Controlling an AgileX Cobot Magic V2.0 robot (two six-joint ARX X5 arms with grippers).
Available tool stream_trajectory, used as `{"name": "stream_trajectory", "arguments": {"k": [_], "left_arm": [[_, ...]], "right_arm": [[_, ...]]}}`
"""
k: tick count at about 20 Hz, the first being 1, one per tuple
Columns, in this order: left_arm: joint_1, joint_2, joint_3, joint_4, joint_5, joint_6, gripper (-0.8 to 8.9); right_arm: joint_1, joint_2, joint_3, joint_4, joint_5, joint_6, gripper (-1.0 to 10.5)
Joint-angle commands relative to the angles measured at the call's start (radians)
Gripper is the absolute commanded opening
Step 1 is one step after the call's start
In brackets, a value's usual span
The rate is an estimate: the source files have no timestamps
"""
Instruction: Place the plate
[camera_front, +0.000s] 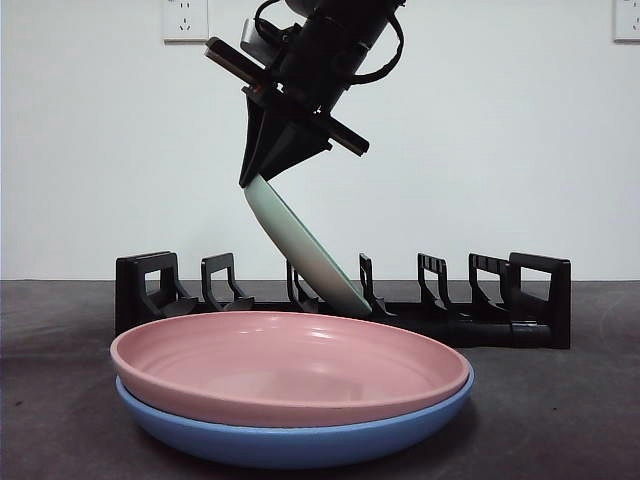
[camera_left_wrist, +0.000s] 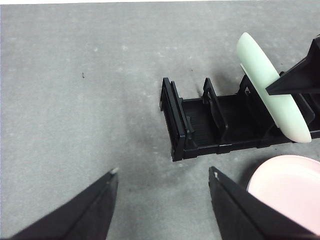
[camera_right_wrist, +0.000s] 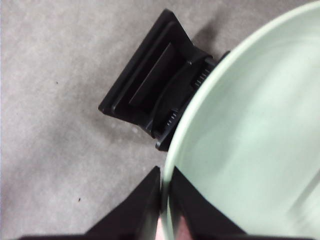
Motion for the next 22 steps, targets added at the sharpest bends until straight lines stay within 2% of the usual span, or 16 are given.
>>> {"name": "stream_trajectory", "arguments": {"k": [1,3,8,13,16,19,22], "left_arm": [[0.000,0.004,0.015,0.018,-0.003,0.013,2.86],[0.000,0.004,0.015,0.018,-0.003,0.012,2.86],[0.000,0.004,0.015,0.019,-0.003,0.009,2.86],[0.000,0.004,0.015,0.019,-0.003,0.005,2.86],[0.000,0.005,0.015,0.018,-0.003,0.002,2.86],[0.000,0.004,0.015,0.018,-0.003,0.002,2.86],[0.000,0.004,0.015,0.018,-0.003,0.000,2.86]], "right_arm": [[0.011,0.015,0.056,-0.027,-0.008,-0.019,0.1],[0.011,0.008,0.092,-0.058,-0.014,-0.030,0.1],[0.012,-0.030,0.197,-0.158,-0.101,-0.037,0.1],[0.034,-0.093,0.272,-0.278,-0.116,-0.129,0.1],[0.057,-0.148,0.273,-0.367,-0.111,-0.203,0.1],[0.068,-0.231,0.230,-0.370,-0.099,-0.208,0.1],[0.075,-0.362,0.086,-0.299,-0.074,-0.208,0.1]]}}
